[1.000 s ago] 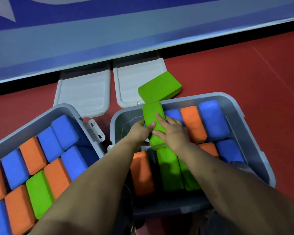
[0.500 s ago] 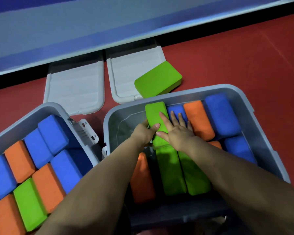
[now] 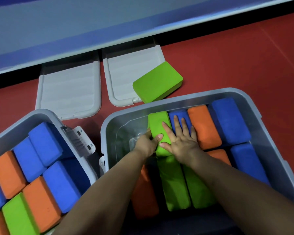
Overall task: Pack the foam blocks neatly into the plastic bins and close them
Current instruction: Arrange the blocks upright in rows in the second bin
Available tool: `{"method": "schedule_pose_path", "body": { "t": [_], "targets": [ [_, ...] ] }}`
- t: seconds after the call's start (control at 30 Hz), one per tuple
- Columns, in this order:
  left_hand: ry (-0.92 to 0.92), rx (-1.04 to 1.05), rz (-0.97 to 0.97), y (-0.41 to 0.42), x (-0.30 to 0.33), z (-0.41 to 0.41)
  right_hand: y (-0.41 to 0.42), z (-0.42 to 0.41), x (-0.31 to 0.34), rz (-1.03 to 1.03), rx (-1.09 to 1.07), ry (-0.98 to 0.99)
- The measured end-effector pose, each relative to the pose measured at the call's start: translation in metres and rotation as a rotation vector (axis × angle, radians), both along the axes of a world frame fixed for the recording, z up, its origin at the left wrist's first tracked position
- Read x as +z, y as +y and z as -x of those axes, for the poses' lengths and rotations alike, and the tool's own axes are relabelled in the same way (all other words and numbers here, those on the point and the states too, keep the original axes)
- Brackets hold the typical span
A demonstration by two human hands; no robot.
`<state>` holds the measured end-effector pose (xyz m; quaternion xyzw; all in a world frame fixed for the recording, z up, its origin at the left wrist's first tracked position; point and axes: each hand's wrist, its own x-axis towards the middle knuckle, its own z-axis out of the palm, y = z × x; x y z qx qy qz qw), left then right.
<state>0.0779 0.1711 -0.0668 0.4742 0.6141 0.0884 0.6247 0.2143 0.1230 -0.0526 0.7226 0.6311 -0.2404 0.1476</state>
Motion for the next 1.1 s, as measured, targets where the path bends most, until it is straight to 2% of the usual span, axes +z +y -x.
{"method": "schedule_pose_path", "body": {
  "t": [0.13,0.23,0.3,0.33,0.4,0.5,0.53,0.6,0.67,0.77,0.87,1.0,1.1],
  "targets": [
    [0.026,-0.024,0.070,-0.005,0.009,0.001,0.001,-0.002,0.004,0.075,0.001,0.036],
    [0.209,-0.217,0.045,-0.009,0.035,0.007,0.003,-0.011,0.029,0.229,0.055,0.127],
    [0.362,-0.365,-0.042,0.008,0.067,0.015,0.015,-0.022,0.050,0.228,0.090,0.234],
    [0.411,-0.380,-0.115,0.026,0.083,0.019,0.027,-0.029,0.060,0.149,0.065,0.288],
    [0.394,-0.252,-0.260,0.074,0.110,0.022,0.059,-0.043,0.076,-0.139,-0.094,0.392],
    [0.115,0.053,-0.256,0.151,0.128,0.011,0.117,-0.055,0.084,-0.400,-0.339,0.541],
    [0.118,0.045,-0.250,0.172,0.123,0.005,0.137,-0.057,0.081,-0.398,-0.351,0.545],
    [0.243,-0.071,-0.230,0.205,0.096,-0.007,0.177,-0.057,0.065,-0.322,-0.335,0.502],
    [0.299,-0.114,-0.059,0.230,0.057,-0.018,0.210,-0.059,0.040,-0.238,-0.347,0.508],
    [0.148,0.138,0.185,0.249,0.000,-0.040,0.237,-0.066,-0.009,-0.098,-0.259,0.467],
    [0.011,0.398,0.203,0.258,-0.057,-0.054,0.240,-0.073,-0.062,0.145,0.066,0.201],
    [0.068,0.555,0.076,0.276,-0.119,-0.042,0.251,-0.074,-0.088,0.355,0.278,0.011],
    [0.104,0.618,0.128,0.274,-0.138,-0.030,0.253,-0.073,-0.086,0.431,0.308,-0.037]
  ]
}}
